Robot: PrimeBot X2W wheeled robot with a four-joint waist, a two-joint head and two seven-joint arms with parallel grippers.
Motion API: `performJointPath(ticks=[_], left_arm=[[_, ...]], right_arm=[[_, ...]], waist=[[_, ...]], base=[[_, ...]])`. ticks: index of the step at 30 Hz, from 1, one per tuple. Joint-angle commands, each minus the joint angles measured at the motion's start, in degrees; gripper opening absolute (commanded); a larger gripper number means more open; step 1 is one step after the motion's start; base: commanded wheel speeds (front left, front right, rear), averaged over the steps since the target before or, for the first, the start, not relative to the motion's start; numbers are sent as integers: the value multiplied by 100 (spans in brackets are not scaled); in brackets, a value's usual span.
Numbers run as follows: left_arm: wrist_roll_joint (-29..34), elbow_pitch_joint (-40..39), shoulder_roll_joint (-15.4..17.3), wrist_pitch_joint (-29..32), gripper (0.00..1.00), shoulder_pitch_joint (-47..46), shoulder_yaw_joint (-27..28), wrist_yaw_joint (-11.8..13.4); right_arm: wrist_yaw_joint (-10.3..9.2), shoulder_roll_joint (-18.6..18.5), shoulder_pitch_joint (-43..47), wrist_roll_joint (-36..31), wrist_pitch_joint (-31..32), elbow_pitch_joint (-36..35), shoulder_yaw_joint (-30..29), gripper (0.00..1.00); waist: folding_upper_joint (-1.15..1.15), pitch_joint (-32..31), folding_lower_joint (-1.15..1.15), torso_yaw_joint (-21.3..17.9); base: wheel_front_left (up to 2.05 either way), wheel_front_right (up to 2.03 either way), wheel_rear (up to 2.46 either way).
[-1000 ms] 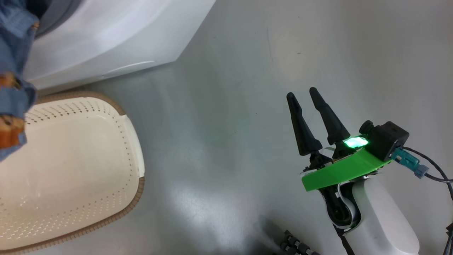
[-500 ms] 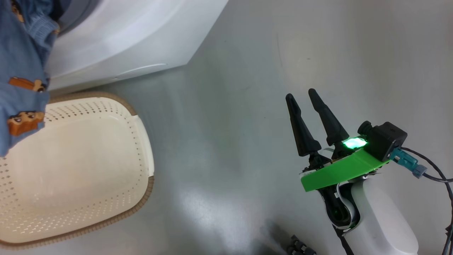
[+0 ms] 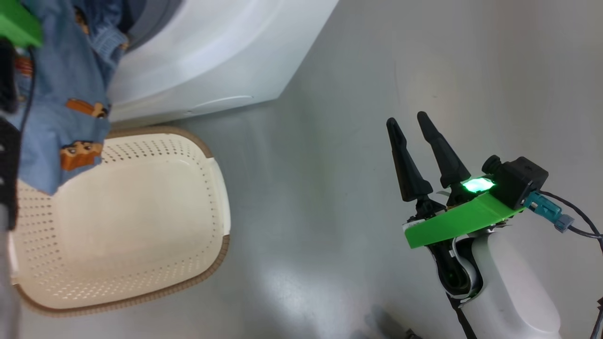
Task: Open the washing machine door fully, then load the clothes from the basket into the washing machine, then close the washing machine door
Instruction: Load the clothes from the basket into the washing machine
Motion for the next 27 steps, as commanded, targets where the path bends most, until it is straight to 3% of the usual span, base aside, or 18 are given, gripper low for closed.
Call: performJointPath(ticks=[1, 11, 27], left_arm=[[-7, -270, 231, -28, 100, 197, 50, -14], [34, -1223, 336, -29, 100, 1196, 43, -15], [-145, -4063, 455, -29, 100, 4254, 740, 257]], right_arm=[[9, 14, 25, -53, -68, -90, 99, 100], [9, 14, 112, -85, -68, -30, 19, 100], [9, 14, 205, -354, -68, -106, -161, 100]], waist=[[0, -134, 0, 124], [0, -357, 0, 307], [0, -663, 0, 610]], base=[[0, 0, 0], [0, 0, 0], [0, 0, 0]])
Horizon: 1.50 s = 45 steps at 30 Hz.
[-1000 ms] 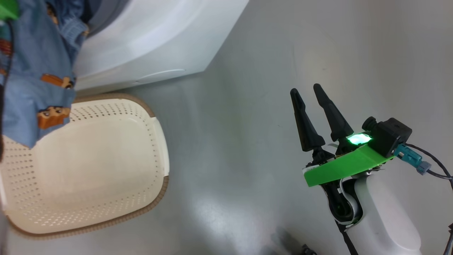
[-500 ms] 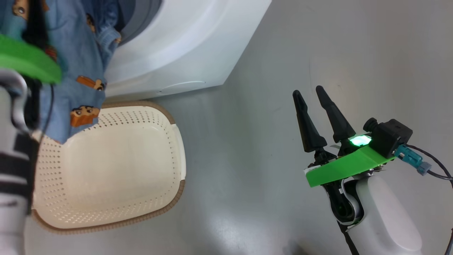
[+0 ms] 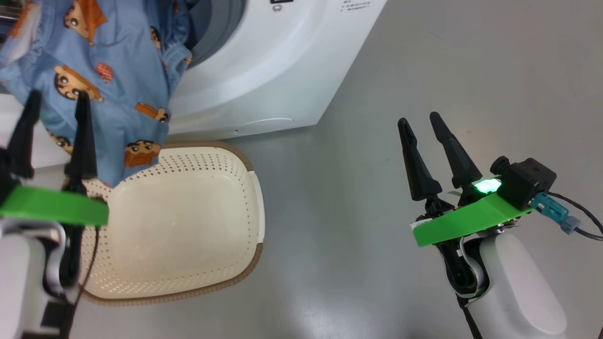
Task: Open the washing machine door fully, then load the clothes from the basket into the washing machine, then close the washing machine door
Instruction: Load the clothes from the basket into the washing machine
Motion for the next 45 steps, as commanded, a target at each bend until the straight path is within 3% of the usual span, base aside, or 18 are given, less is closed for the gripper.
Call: performJointPath(ticks=[1, 11, 17, 34, 45], left_arm=[[16, -262, 195, -29, 100, 162, 245, 69], [155, -1421, -69, -29, 100, 1376, 653, 154], [206, -1681, -262, -29, 100, 1795, 926, 132], [366, -1474, -437, -29, 100, 1821, 1073, 19], [304, -597, -378, 416, 100, 1150, 609, -88]], right_arm=[[9, 27, 161, -73, -68, -152, 92, 100], [9, 27, 272, -287, -68, -274, -34, 100], [9, 25, 390, -437, -68, -470, -245, 100], [9, 26, 447, -489, -68, -496, -305, 100], [9, 26, 403, -462, -68, -469, -281, 100]], waist=[[0, -45, 0, 46], [0, -156, 0, 140], [0, -159, 0, 170], [0, -146, 0, 163], [0, -102, 0, 129]], base=[[0, 0, 0], [0, 0, 0], [0, 0, 0], [0, 0, 0], [0, 0, 0]])
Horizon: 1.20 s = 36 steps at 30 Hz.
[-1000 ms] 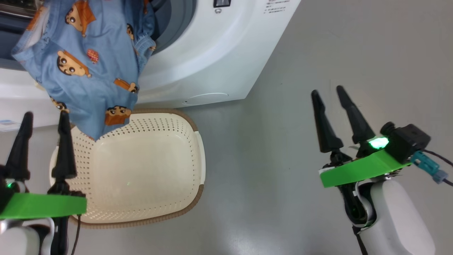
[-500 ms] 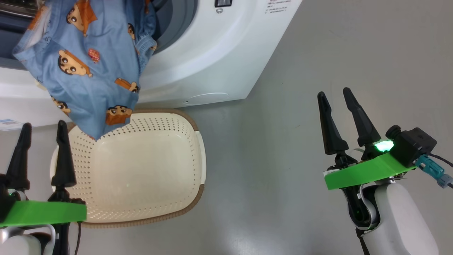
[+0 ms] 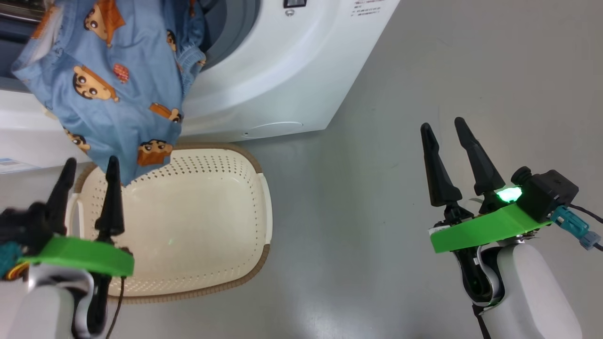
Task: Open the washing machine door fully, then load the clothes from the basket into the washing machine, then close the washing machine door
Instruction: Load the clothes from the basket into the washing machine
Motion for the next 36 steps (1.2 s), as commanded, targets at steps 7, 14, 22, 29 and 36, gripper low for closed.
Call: performJointPath(ticks=[7, 14, 22, 29, 36], left_arm=[[-2, 1083, 299, 247, 100, -1056, -223, -105], [-225, 2392, 283, 465, 100, -2023, -445, -141], [-377, 3410, 230, 209, 100, -2888, -563, -153], [-472, 4039, 148, -140, 100, -3446, -666, -157], [-588, 4237, 186, -336, 0, -3614, -954, -158]], right_arm=[[9, 30, 35, 44, -68, -158, 185, 100], [9, 30, -36, 139, -68, -193, 230, 100], [9, 30, -74, 212, -68, -233, 252, 100], [9, 30, -98, 238, -68, -260, 258, 100], [9, 30, -123, 255, -68, -250, 227, 100]], waist=[[0, 128, 0, -145], [0, 317, 0, -311], [0, 486, 0, -423], [0, 567, 0, -452], [0, 598, 0, -398]], base=[[0, 0, 0], [0, 0, 0], [0, 0, 0], [0, 0, 0], [0, 0, 0]])
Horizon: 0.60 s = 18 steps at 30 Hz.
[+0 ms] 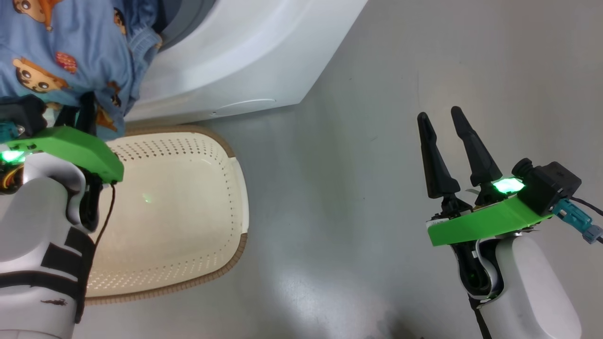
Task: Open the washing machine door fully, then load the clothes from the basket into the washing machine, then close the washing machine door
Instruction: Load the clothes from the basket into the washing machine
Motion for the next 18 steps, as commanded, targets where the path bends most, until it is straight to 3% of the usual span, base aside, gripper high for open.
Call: performJointPath(ticks=[1, 9, 18], left_arm=[[-74, -115, 228, -76, 0, -181, 90, -13], [-267, -509, 381, -145, 0, 93, -296, -14], [-220, -1994, 661, -150, 0, 903, -105, -14]], right_arm=[[9, 25, 12, 40, -68, -144, 99, 100], [9, 25, 18, 31, -68, -111, 108, 100], [9, 25, 117, 29, -68, -94, 88, 100]], waist=[[0, -4, 0, 21], [0, -69, 0, 112], [0, -169, 0, 169]], base=[[0, 0, 0], [0, 0, 0], [0, 0, 0]])
